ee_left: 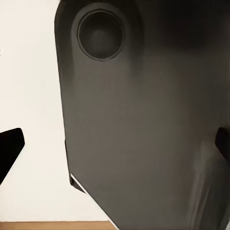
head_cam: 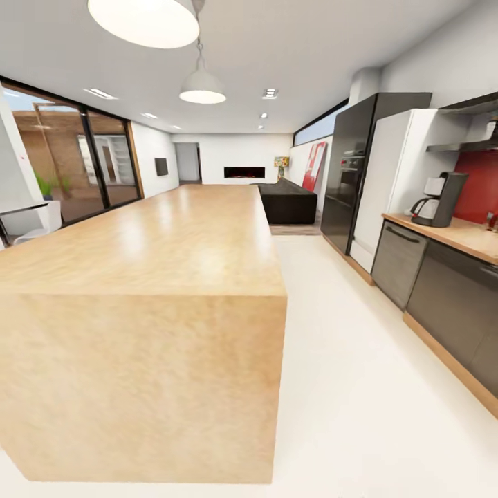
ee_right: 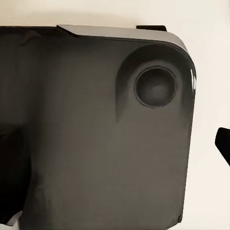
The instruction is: Set up a coffee station on the kitchen countertop: keep the coffee maker on the countertop, move the bottle of coffee from the kitchen shelf to the counter next to the coffee maker, place a paper coffee filter on top of the coffee maker, put the saucer next to the coffee maker with the coffee cup on the saucer, and place the electric kettle next to the coffee maker.
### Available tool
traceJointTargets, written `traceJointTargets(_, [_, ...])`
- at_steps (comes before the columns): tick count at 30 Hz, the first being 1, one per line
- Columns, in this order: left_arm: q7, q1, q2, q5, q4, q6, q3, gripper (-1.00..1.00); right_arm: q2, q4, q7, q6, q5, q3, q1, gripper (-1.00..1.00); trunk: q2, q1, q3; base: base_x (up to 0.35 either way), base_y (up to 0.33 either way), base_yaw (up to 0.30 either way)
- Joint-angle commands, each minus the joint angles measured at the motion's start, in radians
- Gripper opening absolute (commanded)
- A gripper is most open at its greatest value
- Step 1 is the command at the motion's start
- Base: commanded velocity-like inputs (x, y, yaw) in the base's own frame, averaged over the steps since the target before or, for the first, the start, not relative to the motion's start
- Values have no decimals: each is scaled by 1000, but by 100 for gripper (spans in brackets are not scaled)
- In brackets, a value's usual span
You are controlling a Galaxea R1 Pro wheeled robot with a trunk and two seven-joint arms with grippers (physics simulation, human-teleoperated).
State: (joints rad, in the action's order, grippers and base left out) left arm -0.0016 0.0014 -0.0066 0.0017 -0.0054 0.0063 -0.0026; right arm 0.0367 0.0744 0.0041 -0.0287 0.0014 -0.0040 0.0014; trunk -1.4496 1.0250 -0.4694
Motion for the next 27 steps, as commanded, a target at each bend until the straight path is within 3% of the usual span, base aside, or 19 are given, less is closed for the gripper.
traceJointTargets(1, [0, 0, 0, 1, -1, 0, 1, 100, 0, 1, 0, -2, 0, -1, 0, 100, 7, -4, 3, 0, 0, -298])
traceJointTargets(27, [0, 0, 2, 1, -2, -4, 3, 100, 0, 1, 0, -2, 0, -1, 0, 100, 189, -103, 84, 0, 0, -299])
